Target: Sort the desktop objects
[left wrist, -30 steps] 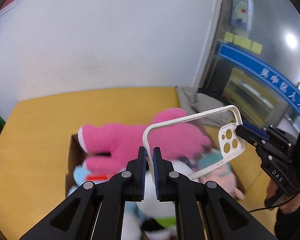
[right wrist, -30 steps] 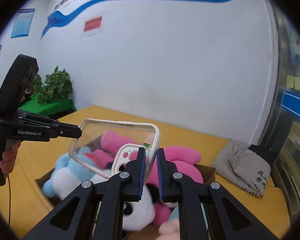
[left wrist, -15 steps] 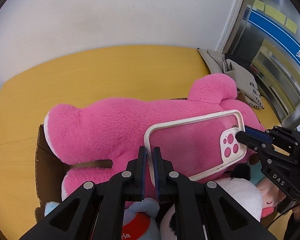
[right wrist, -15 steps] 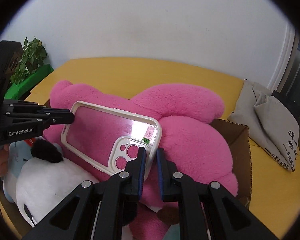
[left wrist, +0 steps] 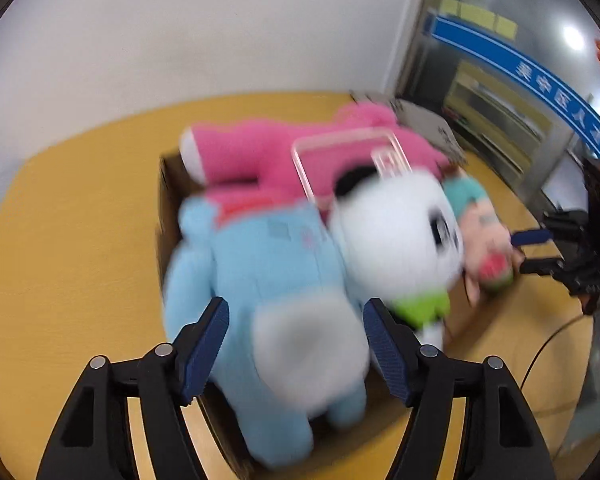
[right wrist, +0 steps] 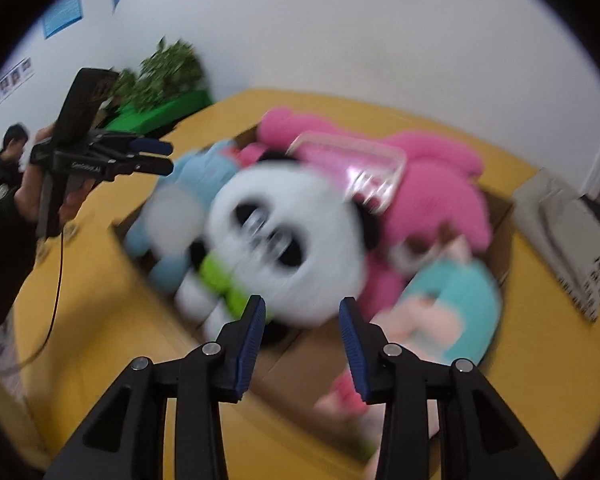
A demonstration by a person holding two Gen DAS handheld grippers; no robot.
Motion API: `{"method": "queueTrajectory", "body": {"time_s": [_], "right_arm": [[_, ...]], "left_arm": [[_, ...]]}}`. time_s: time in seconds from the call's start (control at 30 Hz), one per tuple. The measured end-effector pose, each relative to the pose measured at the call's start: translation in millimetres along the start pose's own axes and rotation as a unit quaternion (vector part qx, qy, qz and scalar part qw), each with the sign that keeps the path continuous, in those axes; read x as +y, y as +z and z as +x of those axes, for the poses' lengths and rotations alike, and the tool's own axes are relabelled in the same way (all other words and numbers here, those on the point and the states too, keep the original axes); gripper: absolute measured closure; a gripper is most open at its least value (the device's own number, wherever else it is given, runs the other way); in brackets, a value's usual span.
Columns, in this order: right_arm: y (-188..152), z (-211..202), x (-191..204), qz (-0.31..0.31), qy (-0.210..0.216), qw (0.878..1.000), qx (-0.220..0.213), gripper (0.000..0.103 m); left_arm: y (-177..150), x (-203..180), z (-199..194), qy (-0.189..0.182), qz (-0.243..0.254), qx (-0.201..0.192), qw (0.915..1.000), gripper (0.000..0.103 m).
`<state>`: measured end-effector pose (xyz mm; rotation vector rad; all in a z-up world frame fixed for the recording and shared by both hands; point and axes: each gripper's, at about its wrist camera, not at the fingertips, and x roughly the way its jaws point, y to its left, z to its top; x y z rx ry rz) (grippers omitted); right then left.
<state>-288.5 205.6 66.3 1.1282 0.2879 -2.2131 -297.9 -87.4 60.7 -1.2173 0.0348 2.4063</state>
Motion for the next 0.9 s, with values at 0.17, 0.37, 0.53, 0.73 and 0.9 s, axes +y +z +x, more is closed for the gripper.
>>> {"method": "queueTrajectory", "body": {"time_s": [0.17,0.37,0.53,0.73,0.9], "right_arm": [[-31,38,-6,0.079,0.014,0.996,0.025,0.081],[-42,38,-1,0.117,-0.005,0.992,0.039,0.093],[-68,20,30,0.12,0.003,0.992,0.045,0.093],[-111,0,60,0.15,0.026,0.988,0.032,0.092],[-127,-9,76,0.148,0.014,0.989,0.015,0.092]], "left_arm": [[-33,-13,14,-0.015,-0.022,0.015,0.9995,0.046],[-56,-21,12,-0.02,-0.026,0.036,0.9988,0.062],[-86,-30,-5,-0.012,-0.031,0.039,0.9987,0.062],[-133,-51,-30,-0.004,-0.04,0.042,0.9983,0.062],[-148,-58,-41,0.006,-0.049,0.03,0.9983,0.062]]}}
